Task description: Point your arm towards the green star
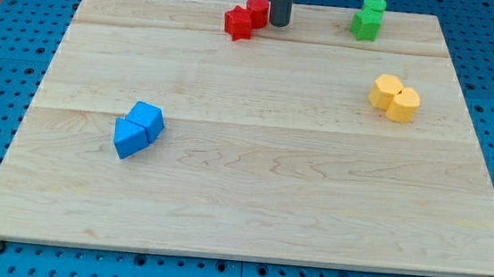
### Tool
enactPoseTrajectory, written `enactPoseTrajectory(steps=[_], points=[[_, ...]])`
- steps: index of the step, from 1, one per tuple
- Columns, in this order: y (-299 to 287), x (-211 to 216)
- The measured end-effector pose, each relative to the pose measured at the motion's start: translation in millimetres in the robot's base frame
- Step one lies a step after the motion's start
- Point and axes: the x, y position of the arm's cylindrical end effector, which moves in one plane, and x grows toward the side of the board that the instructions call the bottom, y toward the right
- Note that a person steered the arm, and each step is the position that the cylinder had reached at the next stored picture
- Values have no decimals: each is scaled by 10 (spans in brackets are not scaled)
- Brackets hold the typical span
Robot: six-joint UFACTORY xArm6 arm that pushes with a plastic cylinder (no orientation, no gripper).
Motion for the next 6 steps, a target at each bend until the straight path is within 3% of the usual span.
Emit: enactPoseTrajectory(steps=[4,5,6], points=[[-119,-97],[-120,-43],[256,222]])
